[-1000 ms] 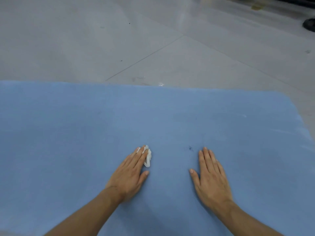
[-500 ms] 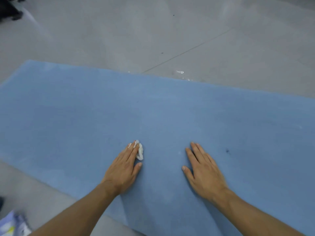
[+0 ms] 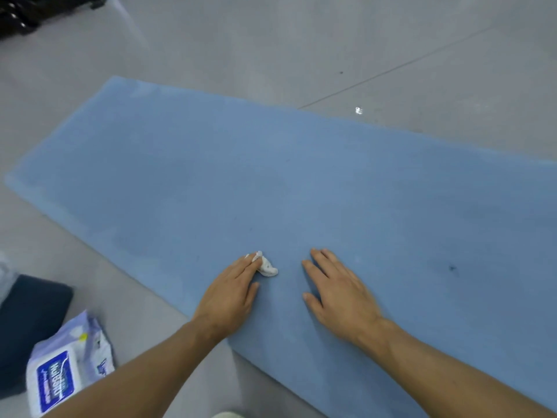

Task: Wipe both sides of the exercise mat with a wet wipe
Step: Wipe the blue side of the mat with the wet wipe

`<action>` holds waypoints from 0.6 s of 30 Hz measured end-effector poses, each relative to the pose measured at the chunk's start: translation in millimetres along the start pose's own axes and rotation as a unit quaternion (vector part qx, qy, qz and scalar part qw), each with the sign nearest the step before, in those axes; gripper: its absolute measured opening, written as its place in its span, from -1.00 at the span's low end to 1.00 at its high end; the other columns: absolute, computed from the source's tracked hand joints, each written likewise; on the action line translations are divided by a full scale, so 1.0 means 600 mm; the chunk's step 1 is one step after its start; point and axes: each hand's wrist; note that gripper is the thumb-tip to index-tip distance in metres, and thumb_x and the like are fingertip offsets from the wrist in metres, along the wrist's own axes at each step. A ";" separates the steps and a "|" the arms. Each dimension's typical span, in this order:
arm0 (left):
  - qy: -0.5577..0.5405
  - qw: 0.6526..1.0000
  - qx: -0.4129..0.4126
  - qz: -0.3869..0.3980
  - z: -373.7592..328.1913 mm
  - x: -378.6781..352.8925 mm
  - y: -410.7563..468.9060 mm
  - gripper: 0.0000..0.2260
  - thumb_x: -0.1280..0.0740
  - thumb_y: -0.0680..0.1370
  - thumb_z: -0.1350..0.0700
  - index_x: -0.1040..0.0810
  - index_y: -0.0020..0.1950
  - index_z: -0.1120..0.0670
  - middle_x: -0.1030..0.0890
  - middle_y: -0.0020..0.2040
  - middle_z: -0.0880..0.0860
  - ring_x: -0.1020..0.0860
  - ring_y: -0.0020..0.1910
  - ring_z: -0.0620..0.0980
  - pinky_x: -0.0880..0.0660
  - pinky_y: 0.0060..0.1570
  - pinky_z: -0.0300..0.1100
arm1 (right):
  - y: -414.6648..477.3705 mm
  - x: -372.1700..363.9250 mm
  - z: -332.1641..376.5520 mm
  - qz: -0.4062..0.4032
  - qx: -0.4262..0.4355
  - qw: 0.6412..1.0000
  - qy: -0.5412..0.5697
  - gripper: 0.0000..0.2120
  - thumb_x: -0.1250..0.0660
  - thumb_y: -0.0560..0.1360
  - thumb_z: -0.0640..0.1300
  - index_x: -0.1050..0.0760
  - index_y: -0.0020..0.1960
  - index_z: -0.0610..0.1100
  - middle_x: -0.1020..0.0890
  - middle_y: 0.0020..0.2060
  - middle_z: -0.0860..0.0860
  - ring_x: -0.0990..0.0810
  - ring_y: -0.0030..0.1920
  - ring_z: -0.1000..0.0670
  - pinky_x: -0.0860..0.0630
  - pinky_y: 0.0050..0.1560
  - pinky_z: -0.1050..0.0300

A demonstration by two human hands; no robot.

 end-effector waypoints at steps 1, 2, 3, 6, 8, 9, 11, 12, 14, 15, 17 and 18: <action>0.003 1.000 -0.004 0.001 0.003 0.003 -0.003 -0.47 -0.09 0.63 -0.05 -0.46 0.52 0.17 -0.43 0.53 0.06 -0.44 0.49 0.09 0.05 0.52 -0.40 | 0.004 0.000 0.006 0.005 0.008 1.000 0.001 -0.38 -0.21 0.67 0.08 -0.15 0.67 -0.07 -0.07 0.68 -0.02 0.05 0.68 -0.04 0.04 0.60 0.10; 0.008 1.000 -0.004 0.002 0.007 0.006 -0.007 -0.49 -0.13 0.62 -0.03 -0.49 0.49 0.18 -0.48 0.50 0.08 -0.48 0.45 0.13 0.00 0.52 -0.34 | 0.011 0.001 0.014 0.008 0.016 1.000 0.005 -0.37 -0.20 0.68 0.07 -0.12 0.67 -0.07 -0.05 0.68 -0.02 0.07 0.68 -0.03 0.05 0.61 0.10; 0.014 1.000 -0.005 -0.001 0.012 0.007 -0.013 -0.51 -0.15 0.62 -0.01 -0.50 0.48 0.18 -0.50 0.48 0.10 -0.51 0.43 0.14 -0.05 0.51 -0.29 | 0.017 0.000 0.023 0.011 0.024 1.000 0.008 -0.36 -0.20 0.68 0.07 -0.09 0.68 -0.06 -0.03 0.68 -0.01 0.08 0.68 -0.02 0.06 0.61 0.11; 0.009 1.000 -0.012 -0.026 0.004 0.001 -0.021 -0.53 -0.18 0.60 0.01 -0.51 0.46 0.16 -0.54 0.45 0.09 -0.50 0.41 0.11 -0.11 0.50 -0.28 | 0.030 -0.007 0.044 0.028 0.039 0.999 0.015 -0.35 -0.19 0.68 0.09 -0.05 0.69 -0.03 0.00 0.69 0.01 0.07 0.68 0.01 0.05 0.61 0.12; -0.023 0.999 -0.003 -0.048 -0.004 -0.002 -0.024 -0.56 -0.19 0.59 0.03 -0.53 0.44 0.10 -0.55 0.41 0.03 -0.50 0.35 0.05 -0.24 0.45 -0.26 | 0.039 -0.018 0.059 0.036 0.059 0.997 0.015 -0.35 -0.23 0.67 0.08 -0.08 0.68 -0.01 -0.06 0.68 0.02 0.00 0.67 0.00 -0.01 0.61 0.09; -0.043 0.997 0.008 -0.057 -0.007 -0.003 -0.025 -0.60 -0.21 0.60 0.05 -0.55 0.42 0.05 -0.54 0.37 -0.02 -0.50 0.30 0.01 -0.35 0.39 -0.21 | 0.042 -0.024 0.067 0.035 0.071 0.997 0.015 -0.35 -0.26 0.65 0.07 -0.13 0.66 -0.01 -0.11 0.67 0.01 -0.06 0.66 -0.01 -0.06 0.60 0.07; -0.071 0.995 0.037 -0.056 -0.011 -0.002 -0.025 -0.65 -0.27 0.62 0.07 -0.54 0.41 -0.06 -0.49 0.29 -0.12 -0.49 0.22 -0.06 -0.51 0.19 -0.14 | 0.045 -0.037 0.081 0.020 0.097 0.995 0.019 -0.34 -0.36 0.58 0.04 -0.25 0.62 -0.03 -0.29 0.60 -0.01 -0.25 0.60 -0.05 -0.20 0.55 0.02; -0.081 0.995 0.046 -0.046 -0.009 -0.001 -0.027 -0.64 -0.29 0.61 0.06 -0.51 0.42 -0.10 -0.46 0.27 -0.15 -0.49 0.21 -0.09 -0.53 0.13 -0.12 | 0.047 -0.045 0.087 0.013 0.107 0.994 0.021 -0.33 -0.41 0.54 0.04 -0.30 0.59 -0.04 -0.38 0.56 -0.01 -0.34 0.55 -0.06 -0.27 0.52 0.01; -0.091 0.995 0.042 -0.031 -0.001 0.004 -0.034 -0.59 -0.29 0.58 0.02 -0.48 0.44 -0.13 -0.44 0.27 -0.16 -0.48 0.23 -0.10 -0.55 0.13 -0.10 | 0.051 -0.056 0.097 -0.005 0.118 0.993 0.023 -0.31 -0.48 0.46 0.06 -0.38 0.53 -0.04 -0.50 0.45 0.02 -0.47 0.45 -0.05 -0.38 0.44 0.01; -0.087 0.995 0.032 -0.027 0.006 0.007 -0.040 -0.57 -0.30 0.57 0.02 -0.47 0.45 -0.11 -0.45 0.29 -0.15 -0.48 0.25 -0.09 -0.53 0.17 -0.11 | 0.052 -0.059 0.102 -0.016 0.121 0.992 0.028 -0.34 -0.50 0.43 0.07 -0.41 0.48 -0.02 -0.54 0.38 0.04 -0.52 0.38 -0.04 -0.44 0.38 0.01; -0.066 0.998 0.007 -0.021 0.024 0.010 -0.054 -0.53 -0.34 0.56 0.04 -0.45 0.48 -0.08 -0.46 0.35 -0.12 -0.47 0.29 -0.08 -0.48 0.27 -0.14 | 0.057 -0.064 0.111 -0.036 0.123 0.991 0.044 -0.42 -0.53 0.41 0.05 -0.45 0.38 0.02 -0.59 0.22 0.07 -0.57 0.22 -0.03 -0.52 0.23 0.01; -0.059 0.998 0.002 -0.019 0.032 0.011 -0.061 -0.51 -0.36 0.55 0.06 -0.44 0.50 -0.06 -0.46 0.37 -0.11 -0.46 0.31 -0.07 -0.45 0.32 -0.15 | 0.059 -0.069 0.115 -0.039 0.125 0.990 0.045 -0.45 -0.52 0.42 0.04 -0.47 0.35 0.03 -0.59 0.15 0.08 -0.57 0.15 -0.03 -0.54 0.17 0.01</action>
Point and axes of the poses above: each hand's wrist, its own y-axis towards the middle knuckle, its own x-axis out of the back of the hand, z = x × y
